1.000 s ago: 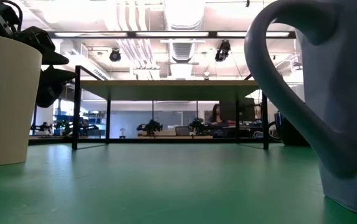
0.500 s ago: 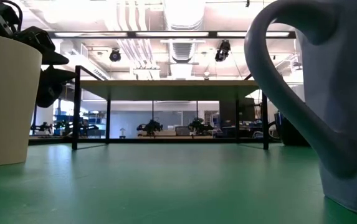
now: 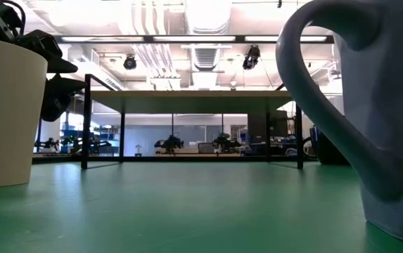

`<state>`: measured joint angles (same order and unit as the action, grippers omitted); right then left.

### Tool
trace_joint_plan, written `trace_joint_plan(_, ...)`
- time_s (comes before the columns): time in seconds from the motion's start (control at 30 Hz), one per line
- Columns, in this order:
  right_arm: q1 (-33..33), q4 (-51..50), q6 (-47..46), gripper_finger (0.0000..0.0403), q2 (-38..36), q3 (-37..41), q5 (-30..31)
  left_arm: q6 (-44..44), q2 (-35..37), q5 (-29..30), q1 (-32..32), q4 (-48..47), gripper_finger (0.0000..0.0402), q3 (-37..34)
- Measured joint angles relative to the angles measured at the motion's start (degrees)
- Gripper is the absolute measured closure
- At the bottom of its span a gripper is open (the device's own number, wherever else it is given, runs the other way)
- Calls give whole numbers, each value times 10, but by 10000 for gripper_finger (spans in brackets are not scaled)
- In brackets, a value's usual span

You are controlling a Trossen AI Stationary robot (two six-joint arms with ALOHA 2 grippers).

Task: Stack small to large cups/mugs on shelf
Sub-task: Put the purple cup on the shelf

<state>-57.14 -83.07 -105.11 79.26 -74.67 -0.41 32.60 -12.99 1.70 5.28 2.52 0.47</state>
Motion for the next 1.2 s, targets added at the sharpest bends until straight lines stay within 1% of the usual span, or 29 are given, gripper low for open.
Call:
trace_joint_plan(0.27, 0, 20, 8, 241, -2, 11, 0, 0, 0, 0, 0, 0, 268, 0)
trace_joint_plan(0.5, 0, 82, 16, 241, -1, 44, 5, 0, 0, 1, 0, 0, 268, 0)
trace_joint_plan(0.87, 0, 89, 19, 242, -1, 68, 4, 0, 0, 0, 0, 0, 268, 0)
trace_joint_plan(1.0, 0, 88, 21, 256, -1, 70, 2, 0, 0, 0, 0, 0, 268, 0)
trace_joint_plan(1.2, 0, 85, 27, 301, -1, 74, 2, 0, 0, 1, 0, 0, 268, 0)
